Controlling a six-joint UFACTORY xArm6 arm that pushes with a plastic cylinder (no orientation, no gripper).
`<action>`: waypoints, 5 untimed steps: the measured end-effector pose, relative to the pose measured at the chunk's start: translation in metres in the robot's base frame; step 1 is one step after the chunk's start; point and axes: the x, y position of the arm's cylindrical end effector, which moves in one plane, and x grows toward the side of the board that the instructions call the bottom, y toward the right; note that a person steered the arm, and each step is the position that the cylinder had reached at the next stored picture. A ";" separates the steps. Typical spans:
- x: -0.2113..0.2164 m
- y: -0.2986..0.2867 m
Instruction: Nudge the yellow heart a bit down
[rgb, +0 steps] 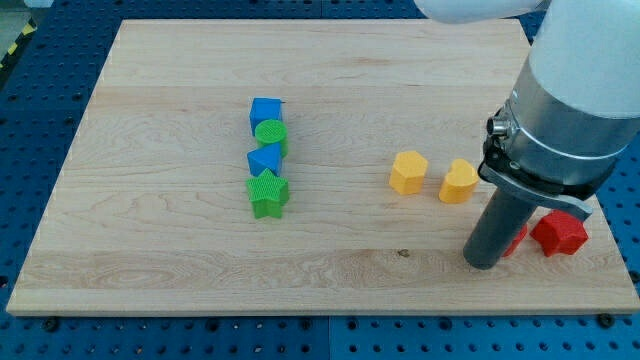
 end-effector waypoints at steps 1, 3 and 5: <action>-0.003 0.000; -0.005 0.002; -0.032 -0.095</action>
